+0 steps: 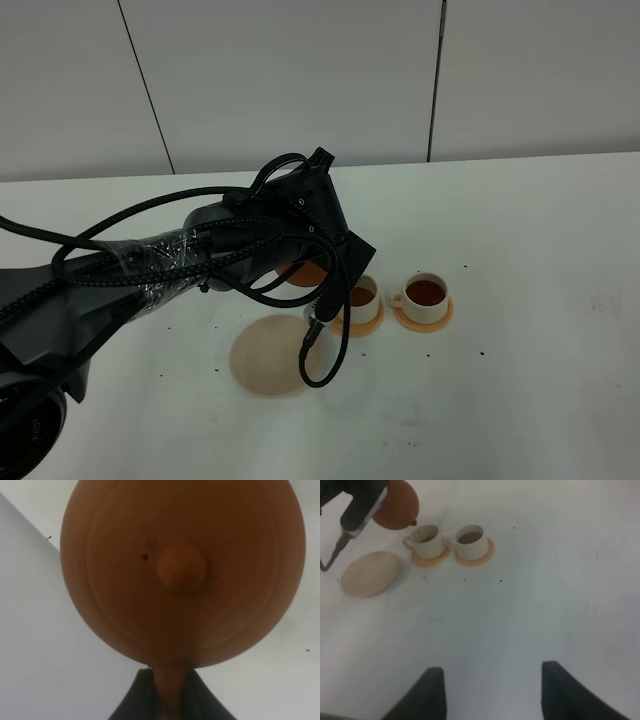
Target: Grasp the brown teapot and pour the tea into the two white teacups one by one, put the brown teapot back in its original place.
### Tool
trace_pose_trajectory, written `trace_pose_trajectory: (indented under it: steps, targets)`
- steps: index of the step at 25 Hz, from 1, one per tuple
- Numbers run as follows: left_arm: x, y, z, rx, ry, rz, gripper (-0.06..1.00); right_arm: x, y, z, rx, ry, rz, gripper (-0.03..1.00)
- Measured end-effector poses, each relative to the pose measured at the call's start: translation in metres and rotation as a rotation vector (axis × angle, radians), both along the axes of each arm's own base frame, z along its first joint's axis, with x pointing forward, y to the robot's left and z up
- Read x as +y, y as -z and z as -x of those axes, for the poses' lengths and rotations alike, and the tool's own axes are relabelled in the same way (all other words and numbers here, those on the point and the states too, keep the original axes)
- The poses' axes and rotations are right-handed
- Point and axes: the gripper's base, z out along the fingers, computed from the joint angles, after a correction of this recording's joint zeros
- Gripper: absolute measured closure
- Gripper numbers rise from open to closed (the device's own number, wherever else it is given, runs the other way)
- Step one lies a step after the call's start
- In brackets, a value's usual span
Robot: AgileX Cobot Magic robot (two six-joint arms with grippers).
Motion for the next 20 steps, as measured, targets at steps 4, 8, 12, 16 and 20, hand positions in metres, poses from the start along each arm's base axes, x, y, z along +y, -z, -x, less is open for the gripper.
trace_pose_trajectory:
  steps: [4,8,12,16,20]
  targets:
    - [0.0003,-0.0010,-0.0008,-0.010,0.008,-0.013,0.78,0.0000,0.0000,0.0000,0.000,0.000,0.000,0.55]
    - [0.0004,-0.0013,-0.0011,-0.014,0.010,-0.017,0.78,0.0000,0.0000,0.0000,0.000,0.000,0.000,0.55]
    - [0.0005,-0.0020,-0.0017,-0.022,0.016,-0.026,0.78,0.0000,0.0000,0.0000,0.000,0.000,0.000,0.55]
    - [0.0004,-0.0026,-0.0023,-0.029,0.023,-0.033,0.78,0.0000,0.0000,0.0000,0.000,0.000,0.000,0.55]
    - [0.0003,-0.0027,-0.0024,-0.031,0.026,-0.033,0.78,0.0000,0.0000,0.0000,0.000,0.000,0.000,0.55]
